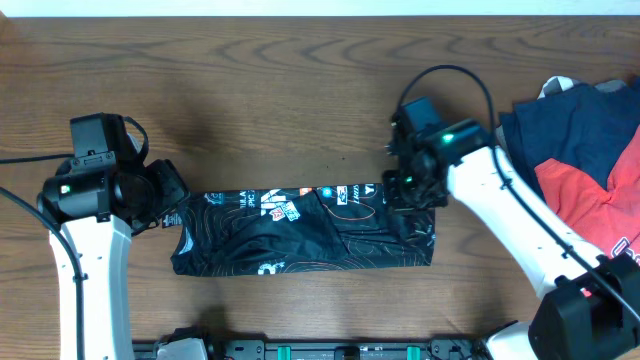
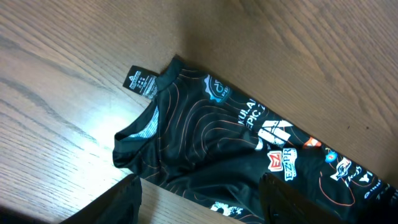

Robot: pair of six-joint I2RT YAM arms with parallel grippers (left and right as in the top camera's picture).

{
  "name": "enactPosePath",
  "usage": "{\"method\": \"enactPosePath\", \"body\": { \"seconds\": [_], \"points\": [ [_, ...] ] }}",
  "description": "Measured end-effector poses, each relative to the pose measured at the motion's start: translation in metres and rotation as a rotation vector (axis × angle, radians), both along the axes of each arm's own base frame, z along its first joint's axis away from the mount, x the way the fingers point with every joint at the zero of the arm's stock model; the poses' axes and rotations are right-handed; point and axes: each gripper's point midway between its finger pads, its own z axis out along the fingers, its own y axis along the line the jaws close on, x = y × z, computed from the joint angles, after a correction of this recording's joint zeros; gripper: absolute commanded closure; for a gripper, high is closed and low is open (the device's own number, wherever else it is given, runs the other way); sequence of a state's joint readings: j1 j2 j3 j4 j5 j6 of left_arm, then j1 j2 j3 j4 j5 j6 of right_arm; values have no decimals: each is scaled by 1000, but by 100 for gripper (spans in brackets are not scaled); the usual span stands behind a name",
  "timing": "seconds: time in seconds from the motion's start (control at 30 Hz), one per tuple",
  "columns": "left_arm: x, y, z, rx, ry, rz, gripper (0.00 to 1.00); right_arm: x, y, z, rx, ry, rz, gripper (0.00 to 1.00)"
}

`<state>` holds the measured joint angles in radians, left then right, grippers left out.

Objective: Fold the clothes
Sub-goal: 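Move the right gripper to the strip's right end, then fold the strip's right end leftward over the middle with the right gripper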

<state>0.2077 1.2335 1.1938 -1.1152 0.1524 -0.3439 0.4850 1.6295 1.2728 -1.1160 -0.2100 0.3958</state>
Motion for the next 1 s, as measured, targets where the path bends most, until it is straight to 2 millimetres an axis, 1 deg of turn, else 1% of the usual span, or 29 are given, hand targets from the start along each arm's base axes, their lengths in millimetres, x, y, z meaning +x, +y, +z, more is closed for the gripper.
{"method": "enactPosePath", "body": {
  "seconds": [0.13,0.37,0.5,0.6,0.67,0.7,0.73,0.77,0.8,0.83,0.87,0.93,1.0],
  "points": [
    [0,-1,0,-5,-1,-2,38,-7,19,-1,8,-3,14,99],
    [0,-2,0,-8,0,-3,38,-18,34,-21,-25,52,45,99],
    [0,-2,0,-9,-1,-3,38,-18,51,-27,-9,30,77,99],
    [0,-2,0,-9,-1,-3,38,-16,67,-27,24,1,102,85],
    [0,-2,0,-9,-1,-3,38,-18,77,-26,52,-10,126,68],
    [0,-2,0,-9,-1,-3,38,-19,82,-26,66,-14,144,64],
    [0,-2,0,-9,-1,-3,38,-22,86,-26,76,-15,171,64],
    [0,-2,0,-10,-1,-3,38,-24,88,-25,82,-17,200,70],
    [0,-2,0,-10,-1,-3,38,-27,91,-25,84,-19,232,78],
    [0,-2,0,-11,-1,-4,38,-29,90,-26,82,-20,254,81],
    [0,-2,0,-12,-1,-4,38,-30,89,-26,71,-25,274,81],
    [0,-2,0,-13,-1,-4,38,-26,81,-29,21,-43,271,80],
    [0,-3,0,-15,-2,-5,38,-19,64,-32,-60,-64,225,80]
  ]
}}
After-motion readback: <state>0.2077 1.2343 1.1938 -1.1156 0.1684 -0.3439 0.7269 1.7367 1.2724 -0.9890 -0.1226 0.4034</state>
